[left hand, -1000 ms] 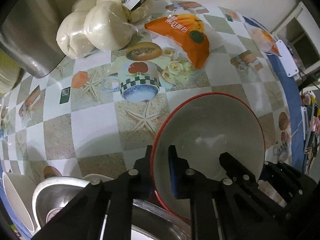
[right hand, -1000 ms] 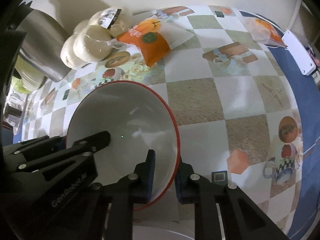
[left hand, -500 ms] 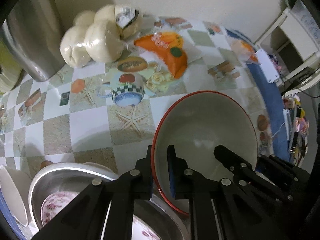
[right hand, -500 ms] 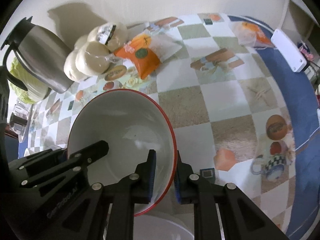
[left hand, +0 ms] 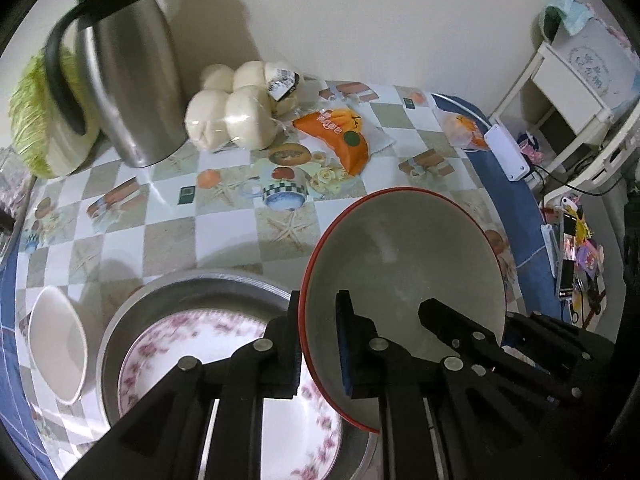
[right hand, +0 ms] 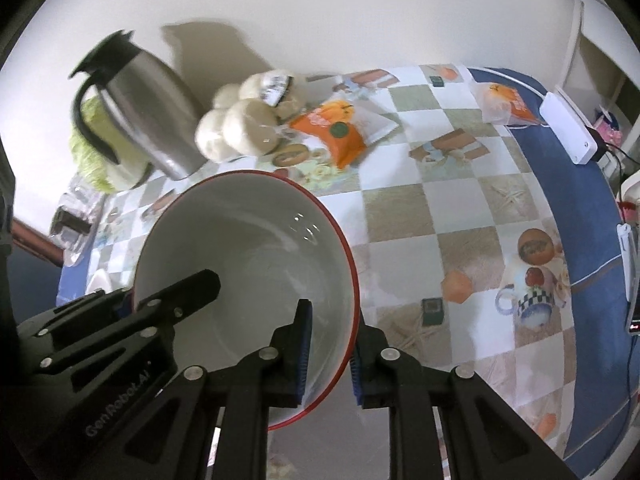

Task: Organize plates and bowls
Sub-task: 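Lift the red-rimmed bowl with both tools and carry it over the basin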

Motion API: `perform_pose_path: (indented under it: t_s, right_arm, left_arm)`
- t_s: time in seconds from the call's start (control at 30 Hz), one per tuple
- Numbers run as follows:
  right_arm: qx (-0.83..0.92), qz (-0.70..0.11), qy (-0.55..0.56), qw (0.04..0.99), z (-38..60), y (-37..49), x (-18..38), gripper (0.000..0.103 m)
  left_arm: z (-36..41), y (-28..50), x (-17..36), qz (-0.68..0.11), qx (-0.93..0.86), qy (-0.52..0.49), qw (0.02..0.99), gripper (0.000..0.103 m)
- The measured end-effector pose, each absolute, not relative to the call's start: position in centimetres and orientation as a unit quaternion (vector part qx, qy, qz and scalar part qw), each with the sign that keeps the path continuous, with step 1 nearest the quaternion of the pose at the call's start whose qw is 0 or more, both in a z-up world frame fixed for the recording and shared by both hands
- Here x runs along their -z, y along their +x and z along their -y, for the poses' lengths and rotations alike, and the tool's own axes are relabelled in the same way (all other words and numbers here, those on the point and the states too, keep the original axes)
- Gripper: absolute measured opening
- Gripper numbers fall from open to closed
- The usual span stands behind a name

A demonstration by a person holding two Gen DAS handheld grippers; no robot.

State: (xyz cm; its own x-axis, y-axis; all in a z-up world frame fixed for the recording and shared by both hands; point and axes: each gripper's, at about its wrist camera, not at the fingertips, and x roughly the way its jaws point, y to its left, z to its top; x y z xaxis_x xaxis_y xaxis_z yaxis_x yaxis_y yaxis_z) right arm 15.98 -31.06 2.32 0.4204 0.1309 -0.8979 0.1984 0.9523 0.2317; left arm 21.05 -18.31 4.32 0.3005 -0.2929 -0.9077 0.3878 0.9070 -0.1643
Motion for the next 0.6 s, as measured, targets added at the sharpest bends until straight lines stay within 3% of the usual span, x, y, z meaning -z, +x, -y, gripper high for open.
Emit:
perform_pose_path:
  t_s: [0.6]
  right_arm:
    - [-0.021, -0.523, 0.136, 0.841, 23.7, 11.1, -3.2, 0.021]
  left_arm:
    - [10.0, 15.1, -5.0, -0.526, 0.166, -0.01, 0.834, 0.017]
